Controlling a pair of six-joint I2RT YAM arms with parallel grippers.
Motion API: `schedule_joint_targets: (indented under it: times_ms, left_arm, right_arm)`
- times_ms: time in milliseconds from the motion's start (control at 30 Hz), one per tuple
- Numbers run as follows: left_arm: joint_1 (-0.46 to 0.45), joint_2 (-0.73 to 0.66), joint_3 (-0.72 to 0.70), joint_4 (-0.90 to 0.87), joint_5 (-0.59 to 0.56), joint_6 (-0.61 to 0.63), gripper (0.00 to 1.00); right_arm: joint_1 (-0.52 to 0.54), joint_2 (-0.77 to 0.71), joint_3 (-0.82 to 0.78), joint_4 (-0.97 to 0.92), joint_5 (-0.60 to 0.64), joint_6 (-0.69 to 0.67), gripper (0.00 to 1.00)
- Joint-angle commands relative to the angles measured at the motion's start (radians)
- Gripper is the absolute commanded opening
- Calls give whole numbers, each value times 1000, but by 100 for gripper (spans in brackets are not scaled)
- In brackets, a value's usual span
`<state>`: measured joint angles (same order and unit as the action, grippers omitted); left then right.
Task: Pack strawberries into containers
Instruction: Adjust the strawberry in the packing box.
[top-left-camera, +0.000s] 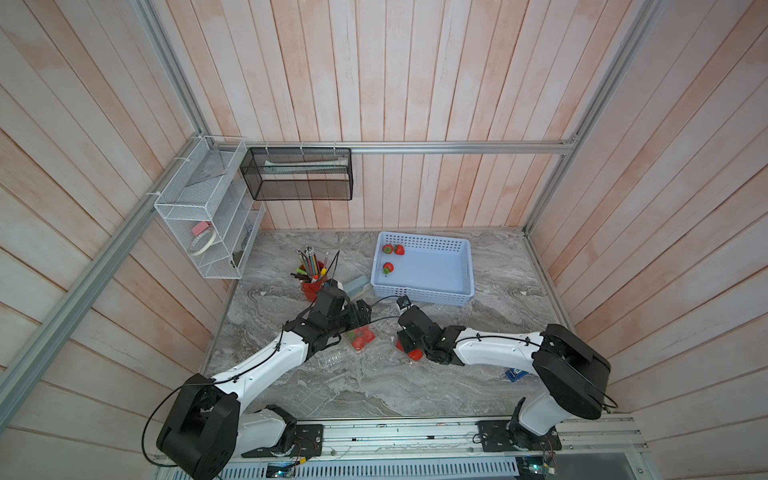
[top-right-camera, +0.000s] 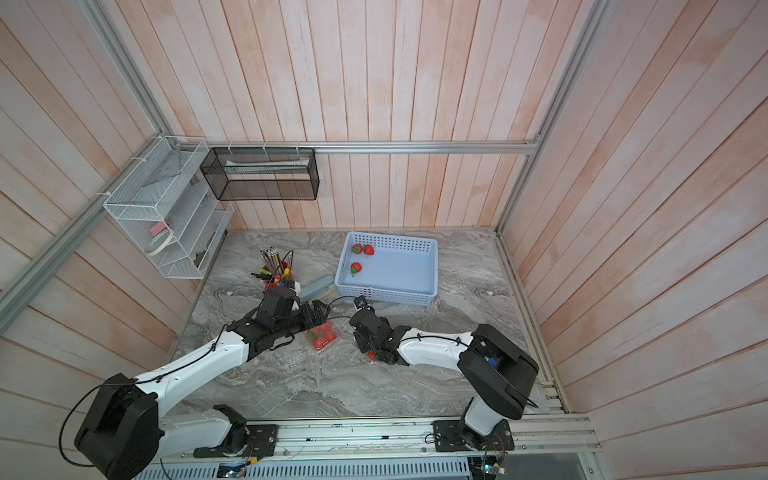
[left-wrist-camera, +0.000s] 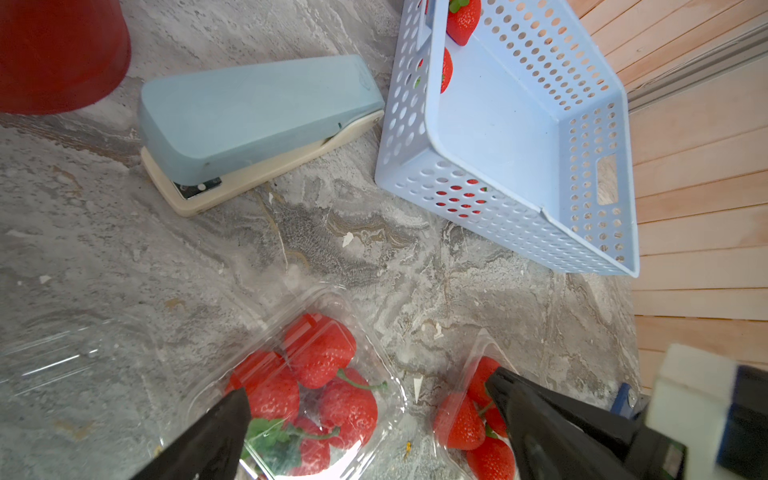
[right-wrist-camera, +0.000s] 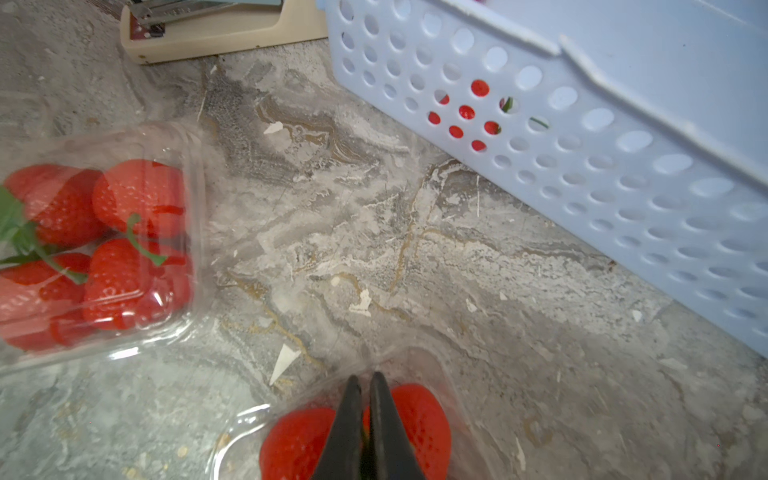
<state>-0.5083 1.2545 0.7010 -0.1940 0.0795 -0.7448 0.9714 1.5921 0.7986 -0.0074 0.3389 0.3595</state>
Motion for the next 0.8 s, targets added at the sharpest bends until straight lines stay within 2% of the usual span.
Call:
schedule_joint_targets:
  times_ms: [0, 433, 767]
  left_arm:
    - [5, -9, -13, 16, 16, 10, 99]
    - [5, 1, -7, 23, 26, -1, 99]
    - [-1, 11, -2, 33, 39, 1, 99]
  right_arm:
    - [-7, -41, -35, -35, -8, 34, 9]
    - [-7, -111, -155, 0, -36, 77, 11]
    - [-7, -231, -128, -41, -49, 89, 29]
